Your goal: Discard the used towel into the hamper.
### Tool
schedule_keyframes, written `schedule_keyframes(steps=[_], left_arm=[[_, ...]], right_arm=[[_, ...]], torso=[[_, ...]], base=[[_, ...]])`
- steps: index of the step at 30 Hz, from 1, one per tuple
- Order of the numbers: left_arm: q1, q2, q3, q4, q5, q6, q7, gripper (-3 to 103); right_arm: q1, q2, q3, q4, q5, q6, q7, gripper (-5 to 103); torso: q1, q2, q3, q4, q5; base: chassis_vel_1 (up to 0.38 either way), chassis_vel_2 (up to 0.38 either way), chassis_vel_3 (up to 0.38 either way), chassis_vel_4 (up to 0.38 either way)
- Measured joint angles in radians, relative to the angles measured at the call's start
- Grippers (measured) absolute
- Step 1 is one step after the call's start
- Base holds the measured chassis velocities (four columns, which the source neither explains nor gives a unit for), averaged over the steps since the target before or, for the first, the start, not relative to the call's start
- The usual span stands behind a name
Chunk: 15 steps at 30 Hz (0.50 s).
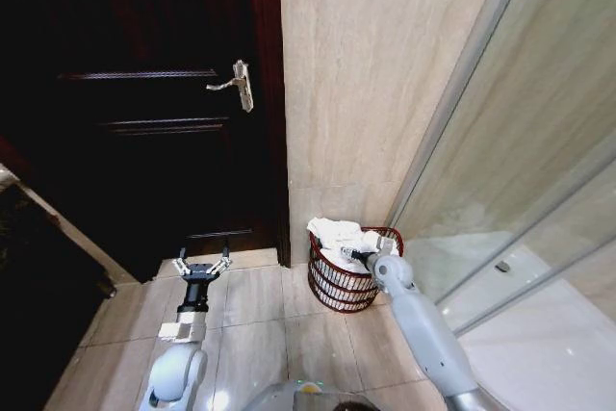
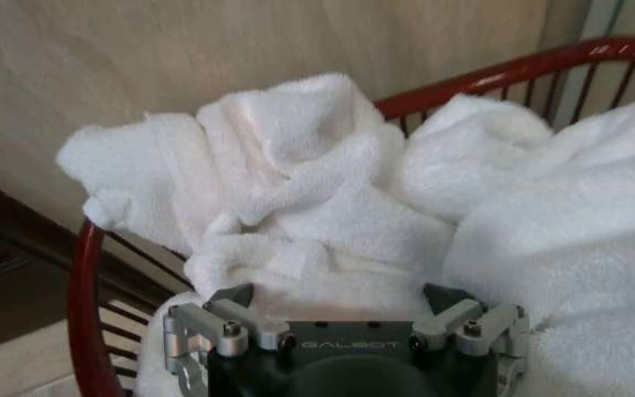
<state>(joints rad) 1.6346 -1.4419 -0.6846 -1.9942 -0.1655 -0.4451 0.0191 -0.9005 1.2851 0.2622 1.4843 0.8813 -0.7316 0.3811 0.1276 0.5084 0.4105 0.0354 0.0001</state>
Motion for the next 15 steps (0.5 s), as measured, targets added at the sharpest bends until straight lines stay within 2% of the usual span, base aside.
schedule_keyframes(steps=[7, 15], left_arm=[[0.002, 0.005, -0.014, -0.002, 0.000, 0.002, 0.001, 100], [0.005, 0.006, -0.019, 0.000, -0.004, -0.001, 0.001, 100]], right_arm=[[0.027, 0.027, -0.015, -0.072, -0.006, 0.000, -0.034, 100], [0.068, 0.064, -0.014, -0.189, -0.087, 0.000, -0.103, 100]], torso=[[0.000, 0.000, 0.000, 0.0000, -0.0002], [0.000, 0.000, 0.000, 0.0000, -0.0002]], base=[[0.000, 0.000, 0.000, 0.000], [0.000, 0.000, 0.000, 0.000]])
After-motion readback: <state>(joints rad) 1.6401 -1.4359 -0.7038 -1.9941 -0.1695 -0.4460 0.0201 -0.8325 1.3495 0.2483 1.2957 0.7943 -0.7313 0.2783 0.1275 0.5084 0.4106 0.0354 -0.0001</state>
